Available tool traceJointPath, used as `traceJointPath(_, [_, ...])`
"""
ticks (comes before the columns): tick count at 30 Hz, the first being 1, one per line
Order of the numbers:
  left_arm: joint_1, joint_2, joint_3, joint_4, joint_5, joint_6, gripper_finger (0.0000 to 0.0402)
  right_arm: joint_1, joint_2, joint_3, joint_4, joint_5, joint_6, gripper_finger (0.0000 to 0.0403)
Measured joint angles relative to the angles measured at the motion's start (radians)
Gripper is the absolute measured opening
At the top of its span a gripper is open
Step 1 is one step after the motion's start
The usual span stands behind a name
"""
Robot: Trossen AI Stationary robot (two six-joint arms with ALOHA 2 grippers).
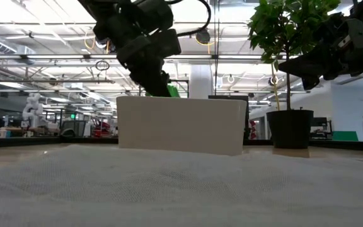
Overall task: Pick and placing Produce into tupperware
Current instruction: Put the green pear into the gray bin
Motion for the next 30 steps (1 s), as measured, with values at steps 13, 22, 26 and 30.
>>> traceJointPath(13, [-0.013,0.000,-0.035,0.039,0.000,-0.003,0.0195,0.000,0.000,0.000,0.000,0.001,-0.001,0.0000])
traceJointPath(22, [-0.025,0.014,-0.036,0.040,-0.001,-0.018,0.0195,0.000,0.000,0.000,0.000,0.001,-0.001,0.0000])
traceJointPath(26, [-0.034,0.034,-0.036,0.053,-0.001,-0.014,0.0195,0.000,0.000,0.000,0.000,0.001,0.000,0.0000])
traceJointPath(30, [-0.033,0.051,-0.035,0.057,-0.001,-0.013,0.0195,0.000,0.000,0.000,-0.002,0.001,0.000,0.0000])
